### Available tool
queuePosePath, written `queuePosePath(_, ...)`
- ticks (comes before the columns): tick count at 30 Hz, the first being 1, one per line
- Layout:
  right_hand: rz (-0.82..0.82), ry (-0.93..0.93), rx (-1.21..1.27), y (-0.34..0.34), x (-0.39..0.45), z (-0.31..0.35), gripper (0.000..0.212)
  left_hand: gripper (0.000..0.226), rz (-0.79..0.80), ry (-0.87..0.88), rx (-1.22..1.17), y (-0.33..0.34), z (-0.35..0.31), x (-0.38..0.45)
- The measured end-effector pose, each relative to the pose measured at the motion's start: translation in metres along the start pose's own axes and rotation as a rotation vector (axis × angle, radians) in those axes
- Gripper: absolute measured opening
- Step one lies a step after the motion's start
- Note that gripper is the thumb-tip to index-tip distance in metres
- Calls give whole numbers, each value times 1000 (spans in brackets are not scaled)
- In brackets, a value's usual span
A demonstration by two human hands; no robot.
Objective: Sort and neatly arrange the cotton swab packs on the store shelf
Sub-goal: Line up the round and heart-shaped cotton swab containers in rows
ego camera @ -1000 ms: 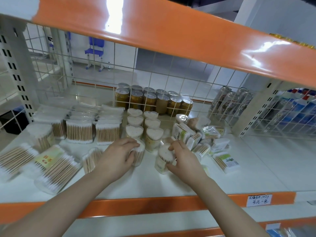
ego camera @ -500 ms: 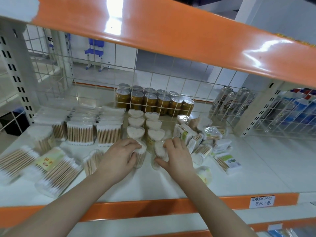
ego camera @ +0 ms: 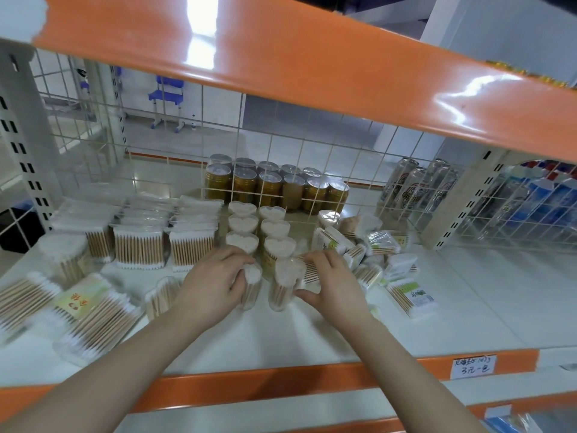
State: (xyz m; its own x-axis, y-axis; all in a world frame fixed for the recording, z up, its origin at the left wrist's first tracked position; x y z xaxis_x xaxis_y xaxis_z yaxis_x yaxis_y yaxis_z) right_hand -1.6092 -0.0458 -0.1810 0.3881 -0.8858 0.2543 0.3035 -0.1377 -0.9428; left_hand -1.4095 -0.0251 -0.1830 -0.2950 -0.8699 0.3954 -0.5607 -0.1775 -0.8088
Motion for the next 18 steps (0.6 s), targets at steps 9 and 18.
queuePosePath(9,357,-14,-163,-4,30,-43,50,37,-14,57,61,-1,-15,17)
queuePosePath(18,547,-138,-347,9,58,-45,39,35,146,192,192,10,-24,21)
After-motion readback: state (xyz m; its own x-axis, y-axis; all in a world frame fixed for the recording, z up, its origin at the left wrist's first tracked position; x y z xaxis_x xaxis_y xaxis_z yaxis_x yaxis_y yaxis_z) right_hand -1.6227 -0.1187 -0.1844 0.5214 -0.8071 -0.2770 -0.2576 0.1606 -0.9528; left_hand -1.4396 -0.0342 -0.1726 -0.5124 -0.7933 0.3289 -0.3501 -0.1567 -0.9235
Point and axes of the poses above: each hand's wrist, its own x-axis towards the middle knuckle, its own y-axis out of the palm, z = x × y, the point moved 4 cm from there along x, towards the middle knuckle, and after that the axes turned 10 degrees about z, right-handed, at the moved point
